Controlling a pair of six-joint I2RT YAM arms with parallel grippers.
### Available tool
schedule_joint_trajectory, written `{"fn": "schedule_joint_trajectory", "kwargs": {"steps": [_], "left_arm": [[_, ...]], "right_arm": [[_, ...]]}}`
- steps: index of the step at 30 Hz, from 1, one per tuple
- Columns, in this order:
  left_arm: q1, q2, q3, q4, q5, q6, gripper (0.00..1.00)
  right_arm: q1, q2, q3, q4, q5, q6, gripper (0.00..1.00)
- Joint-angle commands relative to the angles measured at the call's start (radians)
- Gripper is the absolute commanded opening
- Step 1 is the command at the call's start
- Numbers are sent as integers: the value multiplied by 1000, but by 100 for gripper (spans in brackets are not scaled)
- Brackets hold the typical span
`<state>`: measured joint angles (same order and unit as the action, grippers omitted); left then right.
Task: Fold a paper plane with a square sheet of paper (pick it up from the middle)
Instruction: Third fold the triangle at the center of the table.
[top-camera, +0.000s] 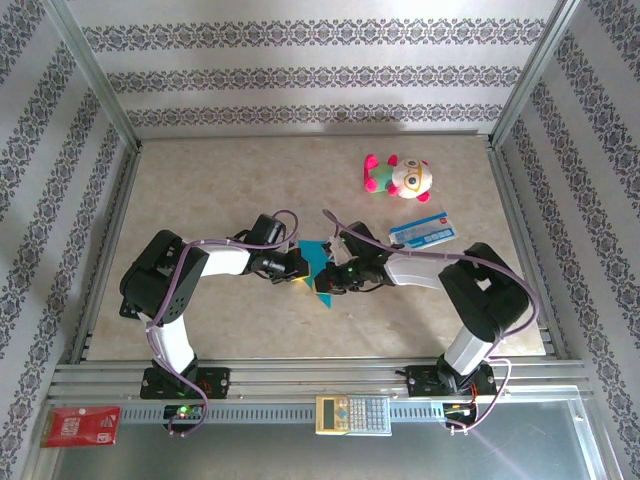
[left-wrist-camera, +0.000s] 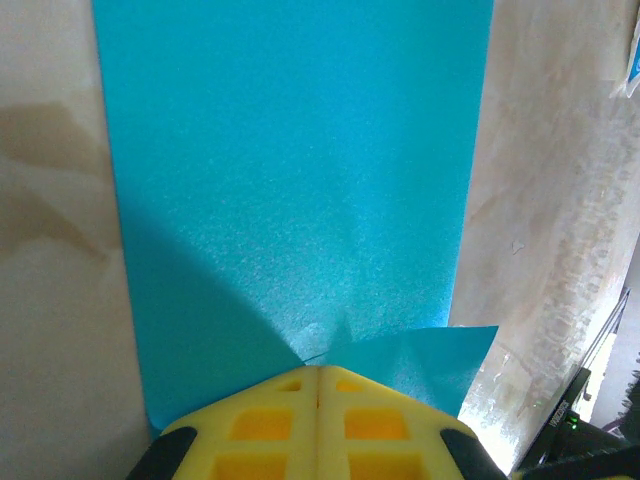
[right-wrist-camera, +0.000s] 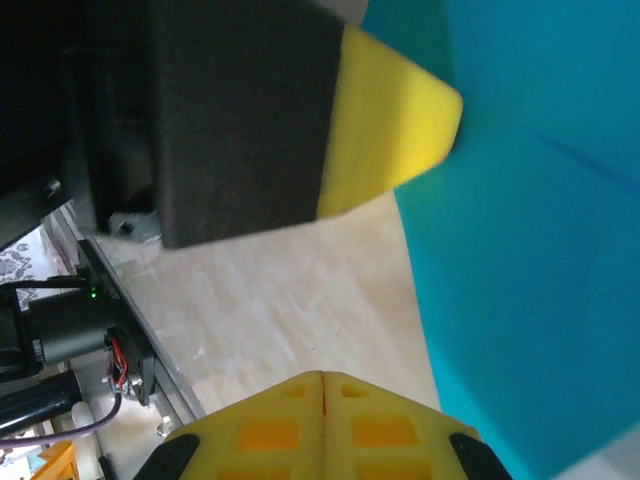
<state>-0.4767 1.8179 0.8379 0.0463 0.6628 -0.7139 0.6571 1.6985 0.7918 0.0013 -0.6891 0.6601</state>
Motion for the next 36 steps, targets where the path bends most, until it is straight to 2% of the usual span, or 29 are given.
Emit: {"fn": "schedule_joint_trajectory", "kwargs": {"steps": [1, 18, 29, 32, 36], "left_arm": [[12, 47, -40, -182, -127, 19, 0], [11, 17, -14, -177, -100, -6, 0], [-10, -157, -33, -54, -4, -168, 14], [-36, -168, -43, -39, -5, -193, 12], [-63, -142, -48, -6, -8, -225, 4]], "right_arm": [[0, 54, 26, 17, 2, 7, 4], [-50, 95, -113, 4, 28, -51, 3], [-54, 102, -124, 3, 41, -43, 2], [-56, 101, -126, -1, 44, -46, 2], [-59, 99, -128, -5, 47, -48, 2]]}}
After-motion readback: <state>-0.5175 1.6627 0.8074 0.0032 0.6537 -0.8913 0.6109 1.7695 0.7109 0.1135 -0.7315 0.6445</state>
